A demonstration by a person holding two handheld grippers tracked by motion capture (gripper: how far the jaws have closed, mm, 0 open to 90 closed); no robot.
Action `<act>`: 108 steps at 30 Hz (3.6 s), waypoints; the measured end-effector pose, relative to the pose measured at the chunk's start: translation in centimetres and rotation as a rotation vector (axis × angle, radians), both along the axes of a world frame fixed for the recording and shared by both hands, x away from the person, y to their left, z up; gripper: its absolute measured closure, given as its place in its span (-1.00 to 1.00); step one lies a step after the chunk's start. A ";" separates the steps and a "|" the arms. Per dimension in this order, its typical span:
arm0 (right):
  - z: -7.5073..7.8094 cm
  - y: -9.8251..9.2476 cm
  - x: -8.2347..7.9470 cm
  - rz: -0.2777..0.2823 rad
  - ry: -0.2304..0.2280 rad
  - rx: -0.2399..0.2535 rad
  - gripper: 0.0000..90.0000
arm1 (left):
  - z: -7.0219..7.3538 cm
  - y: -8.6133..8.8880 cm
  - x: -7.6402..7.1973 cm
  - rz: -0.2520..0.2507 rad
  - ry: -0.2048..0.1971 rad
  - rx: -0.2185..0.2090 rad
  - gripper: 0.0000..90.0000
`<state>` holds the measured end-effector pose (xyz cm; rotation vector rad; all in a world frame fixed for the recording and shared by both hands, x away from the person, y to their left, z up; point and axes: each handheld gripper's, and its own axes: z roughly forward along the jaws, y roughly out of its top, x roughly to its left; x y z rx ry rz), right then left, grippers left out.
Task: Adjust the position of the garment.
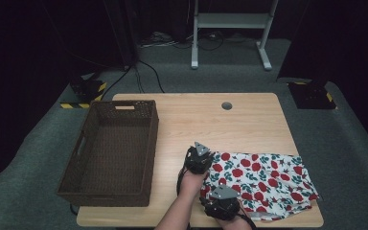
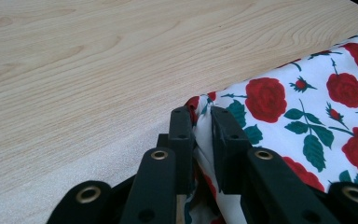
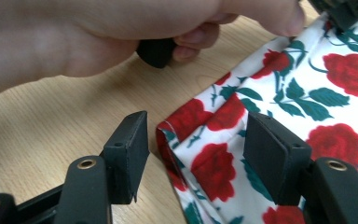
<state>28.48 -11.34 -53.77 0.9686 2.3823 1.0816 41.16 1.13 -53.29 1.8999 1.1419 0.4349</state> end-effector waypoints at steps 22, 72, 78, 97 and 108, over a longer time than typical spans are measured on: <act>-0.5 -0.5 -0.4 0.004 -0.061 -0.025 0.87 | -0.6 0.2 -0.1 0.028 0.003 -0.049 0.76; 10.9 -4.2 0.7 -0.052 -0.294 0.199 0.89 | 12.5 -0.5 1.0 0.163 -0.179 -0.077 0.76; 9.7 -6.3 1.2 -0.093 -0.274 0.204 0.89 | 11.5 -2.9 1.8 0.156 -0.169 -0.046 0.74; 5.8 -10.8 2.1 -0.193 -0.194 0.186 0.89 | 7.6 -8.2 3.6 0.104 -0.101 0.080 0.73; 3.7 -12.6 2.0 -0.231 -0.147 0.167 0.80 | 5.7 -10.6 4.0 0.045 -0.065 0.110 0.62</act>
